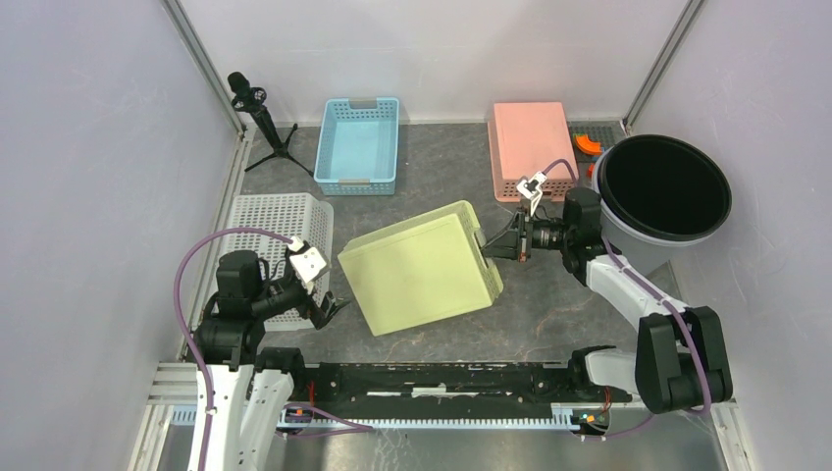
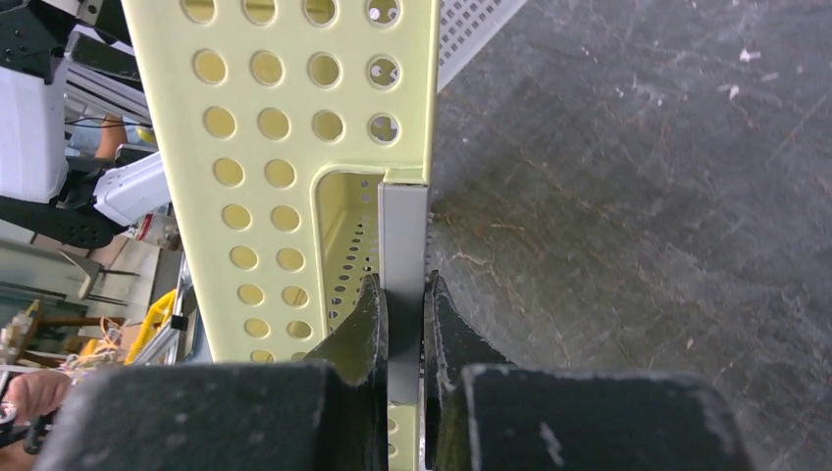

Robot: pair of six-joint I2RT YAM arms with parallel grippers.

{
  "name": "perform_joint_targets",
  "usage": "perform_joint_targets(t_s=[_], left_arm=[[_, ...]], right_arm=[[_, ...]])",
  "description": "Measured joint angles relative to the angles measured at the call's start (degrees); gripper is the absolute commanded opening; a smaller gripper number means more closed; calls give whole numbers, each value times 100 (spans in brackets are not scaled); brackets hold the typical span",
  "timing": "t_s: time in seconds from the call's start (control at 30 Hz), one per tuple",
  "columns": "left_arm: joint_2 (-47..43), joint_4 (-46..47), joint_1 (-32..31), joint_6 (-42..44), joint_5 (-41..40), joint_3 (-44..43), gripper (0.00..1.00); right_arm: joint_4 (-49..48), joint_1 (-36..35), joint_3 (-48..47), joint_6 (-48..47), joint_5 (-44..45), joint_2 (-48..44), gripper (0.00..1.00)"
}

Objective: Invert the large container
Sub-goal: Turn the container upside down at the center of the board.

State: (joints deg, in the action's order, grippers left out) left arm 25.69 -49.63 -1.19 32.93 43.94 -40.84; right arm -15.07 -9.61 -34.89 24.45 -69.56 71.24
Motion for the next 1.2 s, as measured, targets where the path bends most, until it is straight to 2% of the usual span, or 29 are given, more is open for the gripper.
perform_joint_targets(t_s=[0.33, 0.7, 1.2], left_arm=[[0, 0, 0, 0, 4, 0, 100], [0, 0, 0, 0, 11, 0, 100], [0, 0, 0, 0, 15, 0, 100]], right_arm=[[846, 170, -83, -402, 210, 245, 0], [1298, 188, -142, -844, 474, 503, 0], [896, 188, -140, -931, 426, 1329, 4]])
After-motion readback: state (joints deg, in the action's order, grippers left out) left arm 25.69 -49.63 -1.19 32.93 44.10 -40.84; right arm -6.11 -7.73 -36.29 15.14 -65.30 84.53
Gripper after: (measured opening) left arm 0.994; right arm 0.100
